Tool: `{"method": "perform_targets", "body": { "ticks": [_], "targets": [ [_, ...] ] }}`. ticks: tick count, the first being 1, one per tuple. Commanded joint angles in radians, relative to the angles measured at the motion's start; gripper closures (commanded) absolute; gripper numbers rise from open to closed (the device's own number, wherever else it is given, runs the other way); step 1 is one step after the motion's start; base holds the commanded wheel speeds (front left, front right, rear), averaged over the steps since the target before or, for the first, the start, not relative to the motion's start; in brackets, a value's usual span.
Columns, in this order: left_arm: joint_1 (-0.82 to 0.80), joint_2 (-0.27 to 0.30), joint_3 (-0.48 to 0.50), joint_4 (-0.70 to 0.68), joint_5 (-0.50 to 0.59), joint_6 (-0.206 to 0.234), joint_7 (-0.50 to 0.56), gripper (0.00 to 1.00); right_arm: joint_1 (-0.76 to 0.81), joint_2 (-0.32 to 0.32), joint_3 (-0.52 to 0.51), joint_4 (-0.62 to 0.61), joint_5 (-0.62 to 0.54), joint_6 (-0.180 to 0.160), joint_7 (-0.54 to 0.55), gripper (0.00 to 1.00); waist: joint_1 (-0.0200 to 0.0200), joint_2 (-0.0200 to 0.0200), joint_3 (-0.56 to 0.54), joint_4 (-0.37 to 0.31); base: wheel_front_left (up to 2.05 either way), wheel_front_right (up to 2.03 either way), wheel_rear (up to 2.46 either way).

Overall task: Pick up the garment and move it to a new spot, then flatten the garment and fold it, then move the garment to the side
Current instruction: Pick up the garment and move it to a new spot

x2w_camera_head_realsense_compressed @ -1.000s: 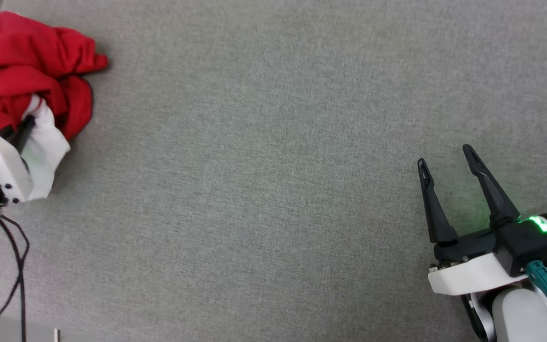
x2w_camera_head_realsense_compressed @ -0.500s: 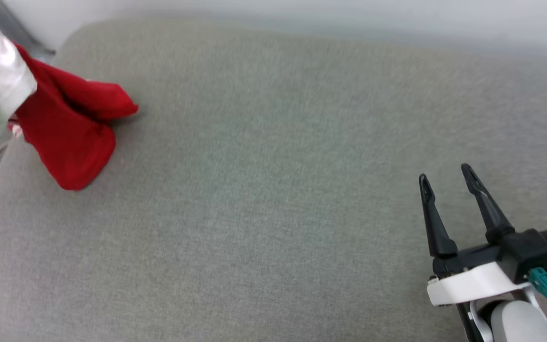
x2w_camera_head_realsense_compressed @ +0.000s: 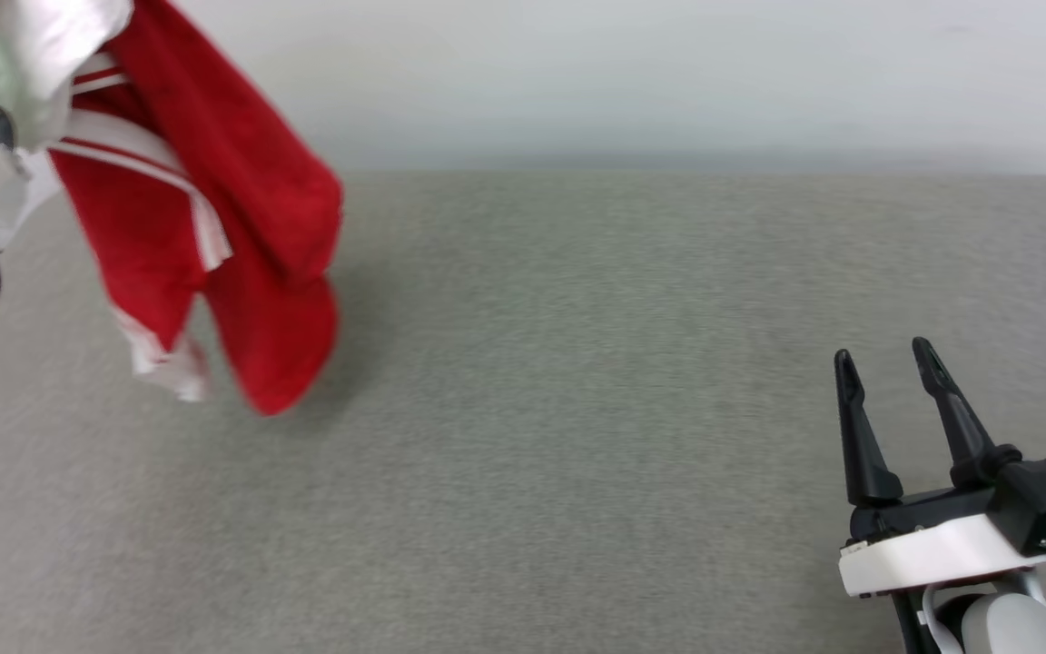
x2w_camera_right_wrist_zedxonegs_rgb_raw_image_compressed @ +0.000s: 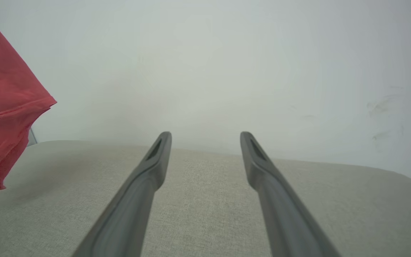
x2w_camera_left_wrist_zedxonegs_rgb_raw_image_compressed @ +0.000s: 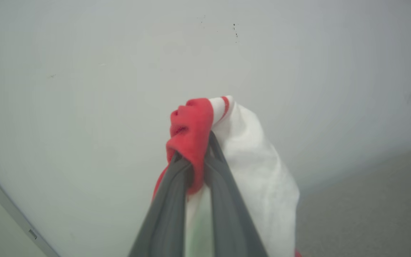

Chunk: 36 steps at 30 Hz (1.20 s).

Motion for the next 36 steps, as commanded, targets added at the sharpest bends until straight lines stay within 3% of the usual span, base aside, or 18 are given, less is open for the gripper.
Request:
{"method": "perform_targets", "body": {
  "ticks": [1,11,19,27,36],
  "targets": [
    [-0.026,-0.019,-0.011,-0.014,0.013,0.004,0.008,1.00,0.000,0.003,-0.006,-0.001,0.011,-0.001,-0.002,0.00,0.0002,0.0000,-0.016,-0.055,0.00,0.00,0.00],
    [-0.129,-0.136,-0.085,-0.066,0.064,0.001,0.057,1.00,-0.018,0.003,-0.035,-0.004,0.042,-0.001,-0.002,0.00,0.0002,0.0000,0.007,-0.223,0.00,0.00,0.00],
    [-0.214,-0.236,-0.131,-0.004,0.103,-0.018,0.027,1.00,-0.038,0.003,-0.037,-0.009,0.068,-0.001,-0.002,0.00,0.0002,0.0000,0.063,-0.329,0.00,0.00,0.00],
    [-0.093,-0.270,-0.215,0.036,0.092,-0.056,-0.039,1.00,-0.032,0.003,-0.054,-0.013,0.073,-0.001,-0.002,0.00,0.0002,0.0000,0.094,-0.336,0.00,0.00,0.00],
    [0.171,-0.226,-0.325,0.018,0.053,-0.071,-0.082,1.00,-0.037,0.003,-0.053,-0.004,0.050,-0.001,-0.002,0.00,0.0002,0.0000,0.088,-0.270,0.00,0.00,0.00]
  ]
}}
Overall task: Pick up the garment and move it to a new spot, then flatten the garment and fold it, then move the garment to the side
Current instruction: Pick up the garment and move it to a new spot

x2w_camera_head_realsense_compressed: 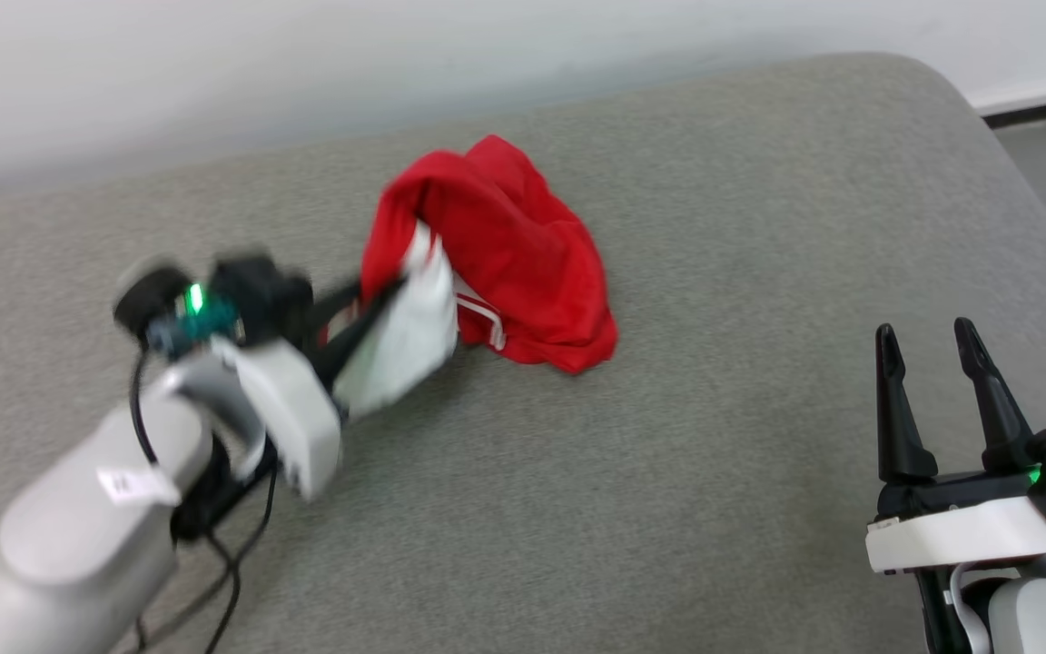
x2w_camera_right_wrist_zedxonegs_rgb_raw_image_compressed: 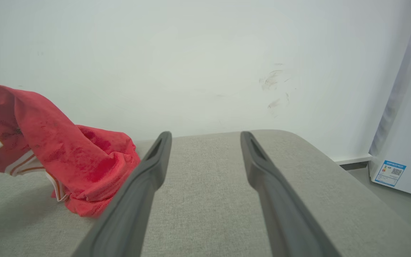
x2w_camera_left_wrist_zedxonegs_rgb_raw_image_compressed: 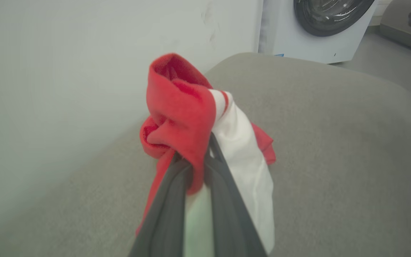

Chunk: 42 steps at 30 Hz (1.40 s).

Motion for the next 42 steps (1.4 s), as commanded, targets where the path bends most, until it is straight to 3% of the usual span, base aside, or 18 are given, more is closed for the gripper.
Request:
{"method": "perform_targets", "body": {
  "ticks": [1,8,11,12,13,19,24,29,33,39,42],
  "targets": [
    [0.023,0.011,-0.011,-0.004,-0.006,-0.005,-0.003,1.00,-0.008,0.003,-0.001,0.000,-0.004,-0.001,-0.002,0.00,-0.0001,0.0000,-0.006,0.021,0.00,0.00,0.00],
    [0.120,0.132,-0.144,0.007,0.021,-0.013,0.053,1.00,-0.005,0.003,0.000,0.019,-0.022,-0.001,-0.002,0.00,-0.0001,0.0000,-0.021,0.092,0.00,0.00,0.00],
    [0.107,0.156,-0.179,0.034,0.046,-0.014,0.058,1.00,-0.004,0.003,0.003,0.028,-0.024,-0.001,-0.002,0.00,-0.0001,0.0000,-0.030,0.118,0.00,0.00,0.00],
    [0.100,0.160,-0.187,0.047,0.055,-0.014,0.052,0.78,-0.004,0.003,0.007,0.031,-0.027,-0.001,-0.002,0.00,-0.0001,0.0000,-0.034,0.125,0.00,0.00,0.00],
    [0.093,0.158,-0.193,0.062,0.067,-0.014,0.042,0.00,-0.003,0.002,0.007,0.033,-0.030,-0.001,-0.002,0.00,-0.0001,0.0000,-0.038,0.132,0.00,0.00,0.00],
    [0.113,0.116,-0.194,0.150,0.073,0.004,-0.021,0.00,0.015,0.002,0.007,0.049,-0.038,-0.001,-0.002,0.00,-0.0001,0.0000,-0.079,0.165,0.00,0.00,0.00],
    [0.145,0.069,-0.113,0.187,0.002,0.077,-0.110,0.00,0.036,0.002,0.000,0.053,-0.046,-0.001,-0.002,0.00,-0.0001,0.0000,-0.123,0.190,0.00,0.00,0.00],
    [0.223,0.023,0.058,0.109,-0.063,0.188,-0.146,0.00,0.064,0.002,-0.013,0.051,-0.053,-0.001,-0.002,0.00,-0.0001,0.0000,-0.169,0.210,0.00,0.00,0.00],
    [0.365,-0.028,0.257,-0.047,-0.008,0.275,-0.146,0.00,0.077,0.003,-0.016,0.044,-0.060,-0.001,-0.002,0.00,-0.0001,0.0000,-0.188,0.225,0.00,0.00,0.00],
    [0.610,-0.172,0.500,-0.249,0.156,0.331,-0.146,0.00,0.095,0.002,-0.021,0.036,-0.069,-0.001,-0.002,0.00,-0.0001,0.0000,-0.206,0.237,0.00,0.00,0.00],
    [0.714,-0.248,0.563,-0.300,0.250,0.315,-0.146,0.00,0.102,0.003,-0.025,0.033,-0.068,-0.001,-0.002,0.00,-0.0001,0.0000,-0.211,0.242,0.00,0.00,0.00]
  ]
}}
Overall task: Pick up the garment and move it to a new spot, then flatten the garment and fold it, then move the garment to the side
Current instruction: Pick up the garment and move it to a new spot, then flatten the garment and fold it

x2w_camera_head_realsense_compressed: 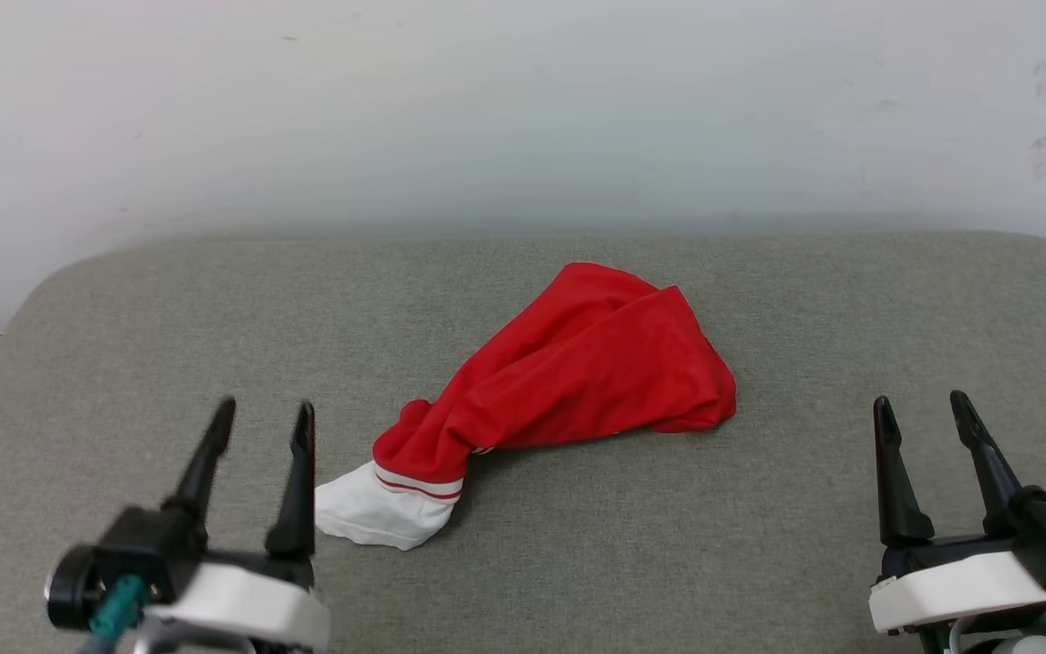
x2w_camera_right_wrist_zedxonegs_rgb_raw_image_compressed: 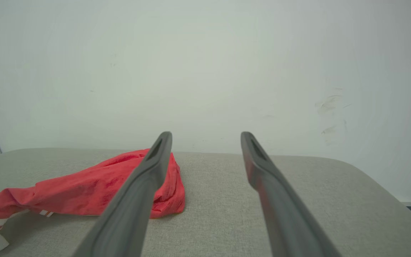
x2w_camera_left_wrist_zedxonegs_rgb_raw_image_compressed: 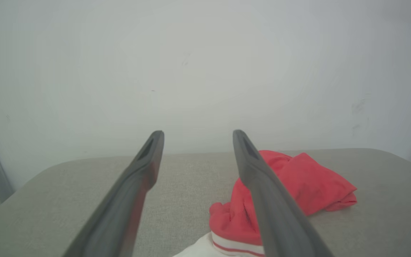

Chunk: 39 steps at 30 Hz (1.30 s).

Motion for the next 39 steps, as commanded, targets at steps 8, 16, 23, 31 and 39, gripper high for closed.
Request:
{"method": "perform_targets", "body": {
  "ticks": [8,16,23,31,39],
  "targets": [
    [0.140,-0.179,0.116,0.016,0.158,-0.080,-0.002,0.00,0.024,0.002,-0.011,-0.005,0.000,-0.001,-0.002,0.00,0.0002,-0.0001,-0.005,0.017,0.00,0.00,0.00],
    [0.131,-0.266,0.202,0.051,0.250,-0.189,-0.003,0.00,0.011,0.002,0.011,0.054,0.030,-0.001,-0.002,0.00,0.0002,-0.0001,0.004,0.050,0.00,0.00,0.00],
    [0.110,-0.316,0.253,0.073,0.299,-0.251,-0.003,0.00,-0.114,-0.087,0.138,0.156,0.068,-0.001,0.229,0.00,0.0002,-0.0001,0.044,0.110,0.00,0.00,0.00],
    [0.068,-0.347,0.269,0.084,0.328,-0.290,-0.003,0.00,-0.316,-0.227,0.215,0.219,0.207,-0.001,0.663,0.00,0.0002,-0.0001,0.138,0.187,0.00,0.00,0.00],
    [0.008,-0.366,0.252,0.094,0.339,-0.313,-0.003,0.00,-0.504,-0.331,0.224,0.276,0.311,-0.001,1.076,0.00,0.0002,-0.0001,0.236,0.280,0.00,0.00,0.00]
  ]
}}
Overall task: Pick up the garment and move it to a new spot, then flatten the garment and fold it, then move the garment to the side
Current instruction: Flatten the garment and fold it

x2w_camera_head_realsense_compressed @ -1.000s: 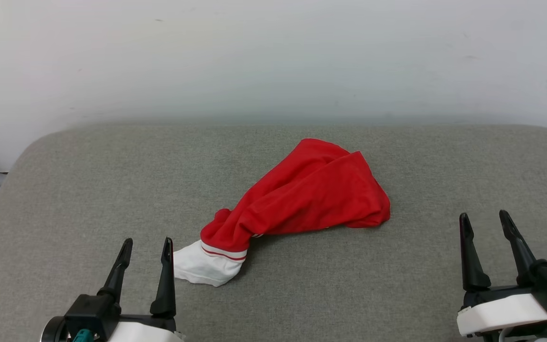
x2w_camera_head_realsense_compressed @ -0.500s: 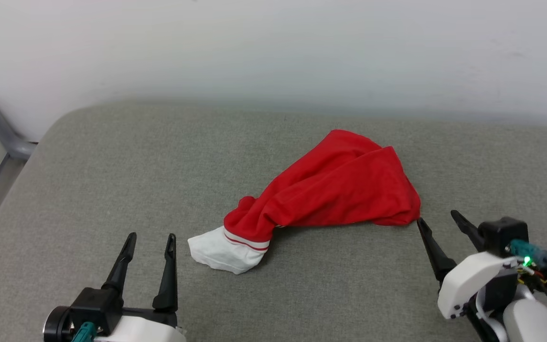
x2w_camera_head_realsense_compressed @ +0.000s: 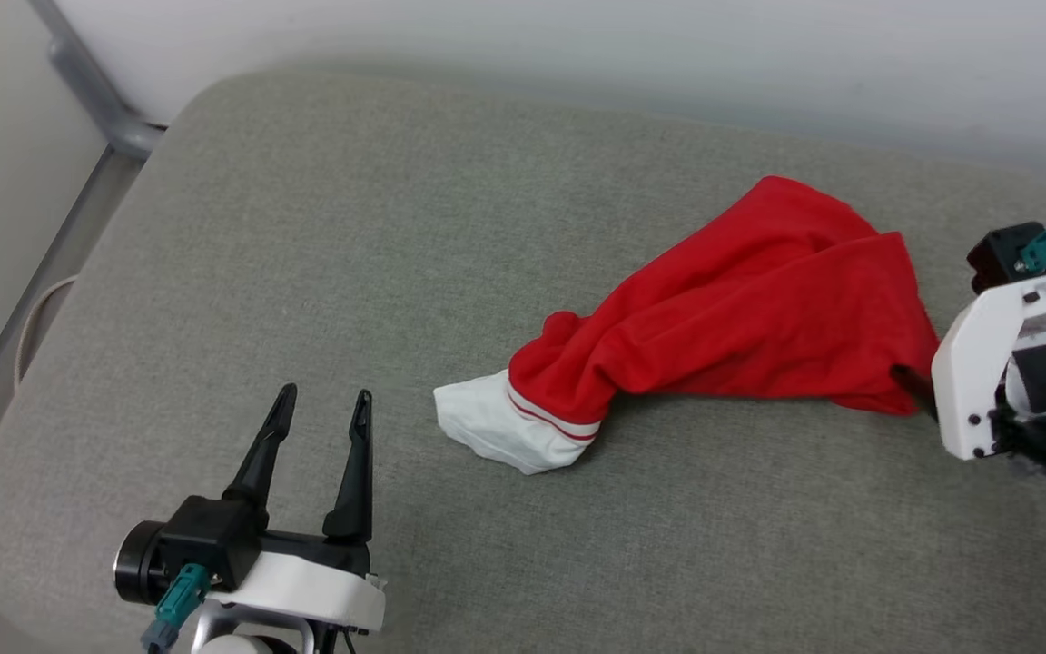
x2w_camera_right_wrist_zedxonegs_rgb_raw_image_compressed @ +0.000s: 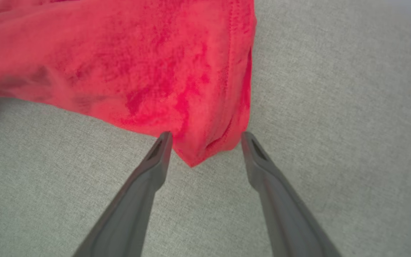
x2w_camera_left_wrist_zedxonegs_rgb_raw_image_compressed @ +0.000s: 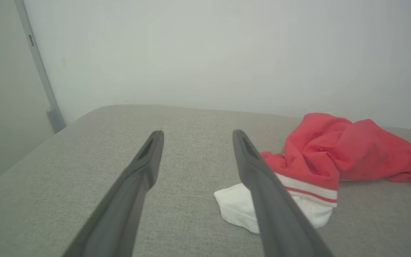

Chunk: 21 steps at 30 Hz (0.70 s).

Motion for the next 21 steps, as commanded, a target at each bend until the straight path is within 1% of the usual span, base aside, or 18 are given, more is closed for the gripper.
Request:
{"method": "perform_targets", "body": {
  "ticks": [1,3,6,10,15,17,21],
  "targets": [
    [-0.015,-0.002,-0.006,0.001,0.006,-0.002,-0.003,0.00,-0.021,-0.015,0.000,0.005,-0.003,-0.001,0.012,0.00,-0.0002,0.0000,0.042,0.043,0.00,0.00,0.00],
    [-0.026,-0.005,-0.013,0.001,0.007,-0.004,-0.003,0.00,-0.046,-0.030,0.004,0.025,-0.011,-0.001,0.060,0.00,-0.0002,0.0000,0.058,0.062,0.00,0.00,0.00],
    [-0.037,-0.007,-0.018,0.003,0.005,-0.007,-0.003,0.00,-0.076,-0.041,0.009,0.060,-0.012,-0.001,0.105,0.00,-0.0002,0.0000,0.075,0.085,0.00,0.00,0.00],
    [-0.044,-0.009,-0.023,0.003,-0.007,-0.009,-0.003,0.00,-0.084,-0.057,0.032,0.107,-0.024,-0.001,0.117,0.00,-0.0002,0.0000,0.086,0.108,0.00,0.00,0.00],
    [-0.049,-0.009,-0.037,0.002,-0.026,0.003,-0.003,0.00,-0.062,-0.064,0.060,0.178,-0.015,-0.001,0.111,0.00,-0.0002,0.0000,0.088,0.120,0.00,0.00,0.00],
    [-0.047,-0.009,-0.041,0.004,-0.027,0.006,-0.003,0.00,-0.045,-0.063,0.070,0.200,-0.006,-0.001,0.113,0.99,-0.0002,0.0000,0.085,0.121,0.00,0.00,0.00],
    [-0.033,-0.009,-0.037,0.007,-0.026,0.013,-0.003,0.00,-0.033,-0.072,0.076,0.210,0.020,-0.001,0.081,1.00,-0.0002,0.0000,0.066,0.107,0.00,0.00,0.00]
  ]
}}
